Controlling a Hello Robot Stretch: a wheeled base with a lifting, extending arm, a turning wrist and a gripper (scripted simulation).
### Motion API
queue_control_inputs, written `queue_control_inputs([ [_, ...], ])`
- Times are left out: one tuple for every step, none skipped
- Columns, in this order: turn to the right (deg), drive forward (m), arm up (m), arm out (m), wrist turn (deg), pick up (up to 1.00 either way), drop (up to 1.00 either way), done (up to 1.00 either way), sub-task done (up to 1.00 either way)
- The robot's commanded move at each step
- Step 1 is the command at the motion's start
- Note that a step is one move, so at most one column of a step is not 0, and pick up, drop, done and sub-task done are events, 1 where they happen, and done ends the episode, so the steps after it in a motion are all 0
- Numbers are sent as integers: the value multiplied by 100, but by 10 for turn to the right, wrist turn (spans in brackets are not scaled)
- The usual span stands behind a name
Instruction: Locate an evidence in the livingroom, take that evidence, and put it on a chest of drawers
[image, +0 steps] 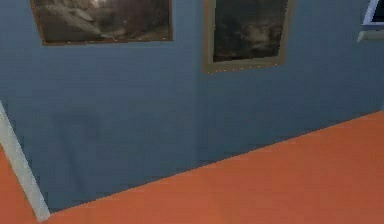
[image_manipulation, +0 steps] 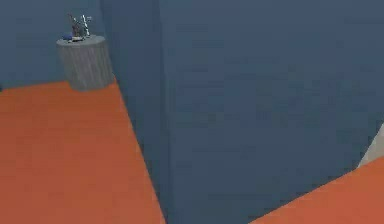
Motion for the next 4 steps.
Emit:
queue_control_inputs([
  [180, 0, 0, 0, 0, 0, 0, 0, 0],
  [0, 45, 0, 0, 0, 0, 0, 0, 0],
  [450, 0, 0, 0, 0, 0, 0, 0, 0],
  [30, 0, 0, 0, 0, 0, 0, 0, 0],
])
